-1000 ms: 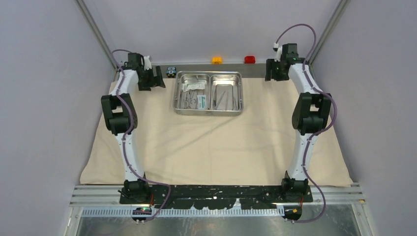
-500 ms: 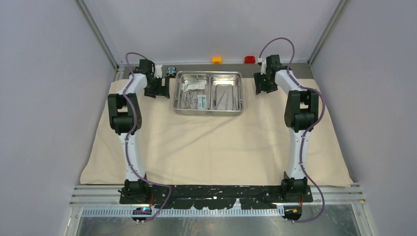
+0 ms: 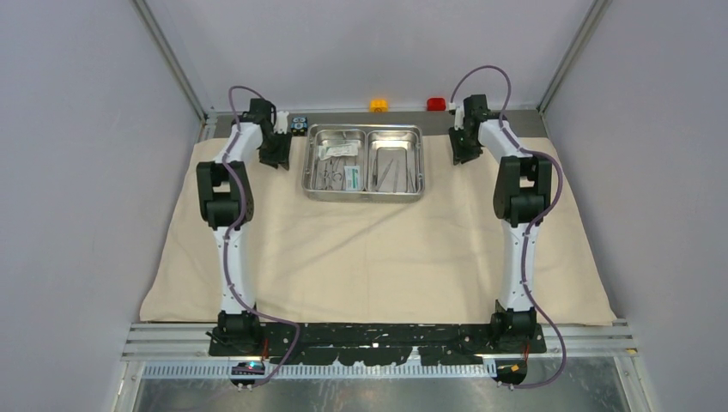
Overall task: Open and lay out the surgical kit
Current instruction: Smooth out the surgical kit at the center of the board.
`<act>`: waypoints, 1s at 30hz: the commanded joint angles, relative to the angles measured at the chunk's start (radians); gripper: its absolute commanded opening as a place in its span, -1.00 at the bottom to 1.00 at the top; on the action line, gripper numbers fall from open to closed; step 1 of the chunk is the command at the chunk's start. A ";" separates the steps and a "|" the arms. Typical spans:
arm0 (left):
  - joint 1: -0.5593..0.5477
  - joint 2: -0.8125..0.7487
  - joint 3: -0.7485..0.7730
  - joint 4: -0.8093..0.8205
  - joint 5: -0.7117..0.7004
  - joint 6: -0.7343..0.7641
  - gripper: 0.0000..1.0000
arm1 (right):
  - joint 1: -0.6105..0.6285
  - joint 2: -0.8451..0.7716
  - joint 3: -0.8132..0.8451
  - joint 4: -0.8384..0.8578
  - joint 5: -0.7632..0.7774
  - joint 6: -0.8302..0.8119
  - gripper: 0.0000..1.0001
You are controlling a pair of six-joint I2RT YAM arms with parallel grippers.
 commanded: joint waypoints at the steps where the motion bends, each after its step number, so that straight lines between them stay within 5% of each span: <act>1: -0.026 0.106 0.084 -0.100 0.037 0.000 -0.32 | -0.006 0.065 0.041 -0.032 0.030 -0.021 -0.47; 4: -0.029 0.148 0.158 -0.136 0.039 -0.011 -0.72 | -0.007 0.085 0.069 -0.040 0.034 -0.018 -0.65; 8: -0.029 0.197 0.251 -0.175 0.043 -0.022 -1.00 | -0.012 0.113 0.119 -0.053 0.049 -0.020 -0.88; 30: -0.031 0.326 0.482 -0.202 0.045 -0.102 -1.00 | -0.041 0.248 0.369 -0.151 0.184 -0.057 -0.99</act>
